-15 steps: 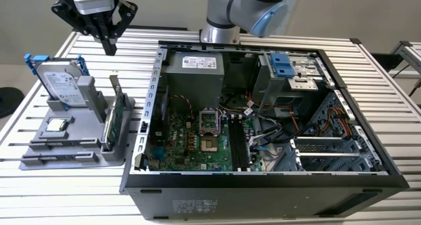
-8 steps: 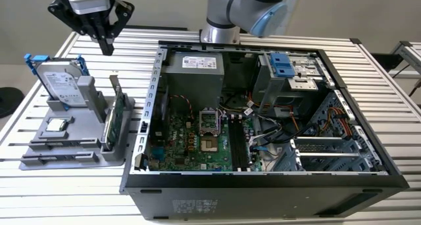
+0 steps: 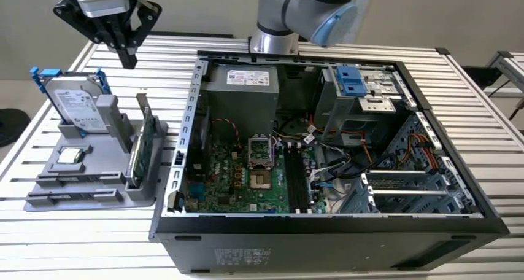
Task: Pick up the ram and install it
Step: 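Reach for the ram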
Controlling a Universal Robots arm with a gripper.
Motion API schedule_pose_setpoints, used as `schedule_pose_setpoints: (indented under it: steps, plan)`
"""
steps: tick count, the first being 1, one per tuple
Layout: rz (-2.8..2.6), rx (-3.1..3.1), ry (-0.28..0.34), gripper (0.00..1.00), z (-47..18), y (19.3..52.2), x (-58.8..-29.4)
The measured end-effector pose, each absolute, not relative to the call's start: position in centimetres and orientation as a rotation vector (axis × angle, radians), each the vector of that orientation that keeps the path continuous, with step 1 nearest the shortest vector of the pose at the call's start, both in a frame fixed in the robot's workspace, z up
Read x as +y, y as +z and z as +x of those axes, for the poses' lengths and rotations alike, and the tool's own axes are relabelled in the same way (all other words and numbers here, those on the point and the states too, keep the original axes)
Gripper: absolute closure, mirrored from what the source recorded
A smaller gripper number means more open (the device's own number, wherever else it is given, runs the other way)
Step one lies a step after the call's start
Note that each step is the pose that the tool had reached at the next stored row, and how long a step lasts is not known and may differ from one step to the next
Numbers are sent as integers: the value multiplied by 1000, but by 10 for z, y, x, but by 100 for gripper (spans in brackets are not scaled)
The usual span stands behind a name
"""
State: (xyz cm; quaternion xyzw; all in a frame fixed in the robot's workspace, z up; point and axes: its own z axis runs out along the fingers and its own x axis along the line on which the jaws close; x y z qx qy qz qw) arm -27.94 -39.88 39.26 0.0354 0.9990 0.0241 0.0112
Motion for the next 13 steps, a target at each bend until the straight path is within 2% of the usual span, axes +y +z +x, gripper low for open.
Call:
schedule_pose_setpoints:
  steps: [13]
  plan:
    - [110,3116,75,100,-291,393,-399]
